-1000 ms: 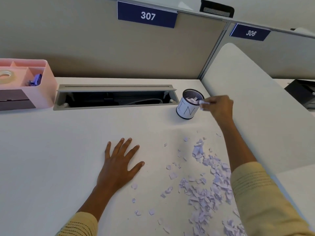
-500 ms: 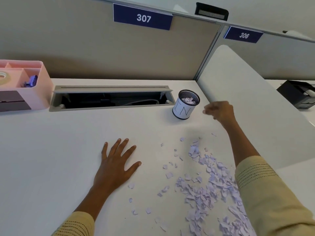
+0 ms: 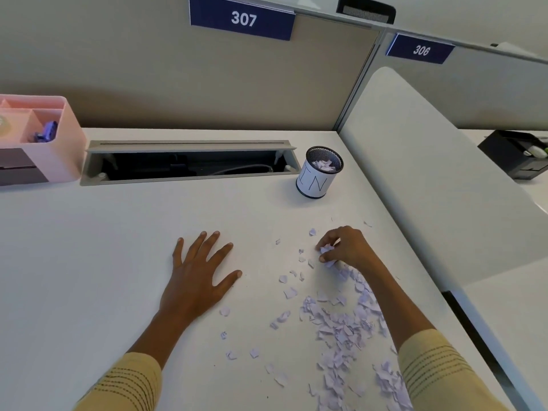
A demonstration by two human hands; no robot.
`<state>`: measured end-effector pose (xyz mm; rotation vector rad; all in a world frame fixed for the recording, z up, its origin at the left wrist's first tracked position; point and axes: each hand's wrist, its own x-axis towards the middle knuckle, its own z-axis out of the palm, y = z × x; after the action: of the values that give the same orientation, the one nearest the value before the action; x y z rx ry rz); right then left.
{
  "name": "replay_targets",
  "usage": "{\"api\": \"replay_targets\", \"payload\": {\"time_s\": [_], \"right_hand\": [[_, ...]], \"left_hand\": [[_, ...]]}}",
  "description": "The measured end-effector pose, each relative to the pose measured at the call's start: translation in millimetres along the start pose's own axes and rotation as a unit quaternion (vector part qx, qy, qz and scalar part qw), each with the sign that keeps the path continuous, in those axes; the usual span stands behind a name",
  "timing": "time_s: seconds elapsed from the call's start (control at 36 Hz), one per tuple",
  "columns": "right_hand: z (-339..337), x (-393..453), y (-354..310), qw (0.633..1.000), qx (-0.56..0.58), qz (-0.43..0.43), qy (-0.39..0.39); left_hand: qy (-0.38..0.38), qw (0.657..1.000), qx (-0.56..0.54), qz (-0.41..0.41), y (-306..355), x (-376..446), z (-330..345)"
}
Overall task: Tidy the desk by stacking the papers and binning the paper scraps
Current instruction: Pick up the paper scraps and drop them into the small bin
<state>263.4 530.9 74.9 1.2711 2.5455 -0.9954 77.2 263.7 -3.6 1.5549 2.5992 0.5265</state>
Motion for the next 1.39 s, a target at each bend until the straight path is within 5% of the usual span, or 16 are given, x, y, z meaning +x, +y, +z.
{"api": "replay_targets", "payload": {"time_s": [0.17,0.36,0.58,0.72,0.97,1.17,1.39], "right_hand": [[-14,6,-5,0.998,0.065,-0.003,0.002],[-69,23,-37,0.974,0.192,-0.057,0.109],[-113,75,-68,0.957,0.163,-0.073,0.229],[-111,95,-74,0.974,0.074,-0.058,0.207],[-108,34,-59,0.965,0.151,-0.066,0.202],[-62,-31,15,0.994,-0.057,0.089,0.032],[-7,-51,49,0.991,-0.019,0.089,0.094]], "left_hand": [[0.004,1.000,0.000,0.001,0,0,0],[0.011,1.000,-0.002,0.003,0,0,2],[0.014,1.000,0.000,0.003,0,0,3],[0.013,1.000,0.003,0.002,-1,0,3],[0.016,1.000,0.004,0.000,-1,0,3],[0.010,1.000,0.005,-0.003,0,0,1],[0.002,1.000,0.001,-0.003,-1,0,1]]}}
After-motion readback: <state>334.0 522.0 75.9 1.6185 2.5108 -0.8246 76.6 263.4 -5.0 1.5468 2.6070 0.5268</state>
